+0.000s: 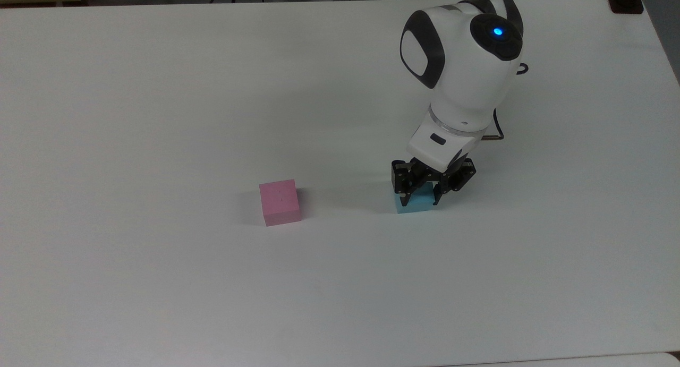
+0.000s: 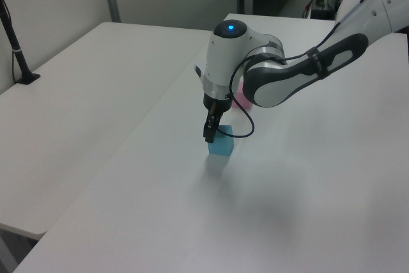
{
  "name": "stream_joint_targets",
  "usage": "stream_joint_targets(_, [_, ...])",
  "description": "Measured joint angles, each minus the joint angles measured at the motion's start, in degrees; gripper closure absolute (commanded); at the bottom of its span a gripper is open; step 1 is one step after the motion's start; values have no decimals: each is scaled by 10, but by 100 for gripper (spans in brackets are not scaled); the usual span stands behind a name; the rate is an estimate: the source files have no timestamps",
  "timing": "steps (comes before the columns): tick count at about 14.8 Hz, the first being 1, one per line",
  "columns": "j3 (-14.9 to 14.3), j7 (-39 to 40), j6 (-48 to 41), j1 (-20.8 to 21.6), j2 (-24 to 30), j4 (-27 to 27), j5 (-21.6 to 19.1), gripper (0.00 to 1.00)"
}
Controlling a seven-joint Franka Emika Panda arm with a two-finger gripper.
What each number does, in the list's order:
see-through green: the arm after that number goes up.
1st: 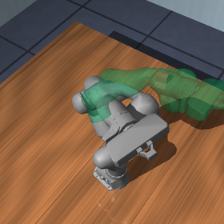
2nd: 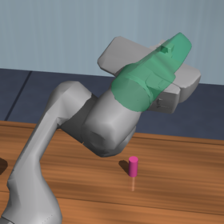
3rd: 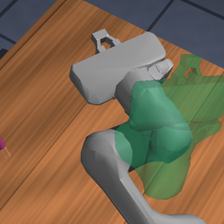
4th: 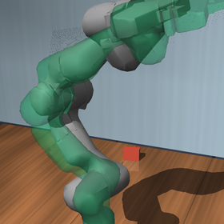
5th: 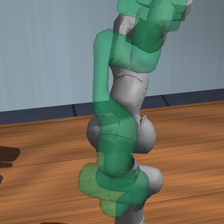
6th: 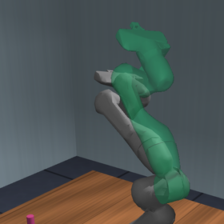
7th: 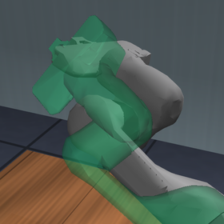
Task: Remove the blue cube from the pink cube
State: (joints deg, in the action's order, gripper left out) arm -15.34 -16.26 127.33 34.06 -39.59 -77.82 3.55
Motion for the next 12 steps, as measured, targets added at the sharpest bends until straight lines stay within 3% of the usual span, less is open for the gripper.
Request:
stream_joint_targets(3, [-2, -5, 0, -4, 5, 9, -1, 0])
stream_joint_targets(5, [1, -8, -17, -21, 37, 13, -1, 0])
stream_joint_targets(7, [37, -8, -119, -72, 108, 11, -1, 0])
stream_joint_targets(10, [129, -8, -261, -198, 196, 6, -1, 0])
stream_joint_targets(12, [153, -7, -321, -255, 240, -13, 3, 0])
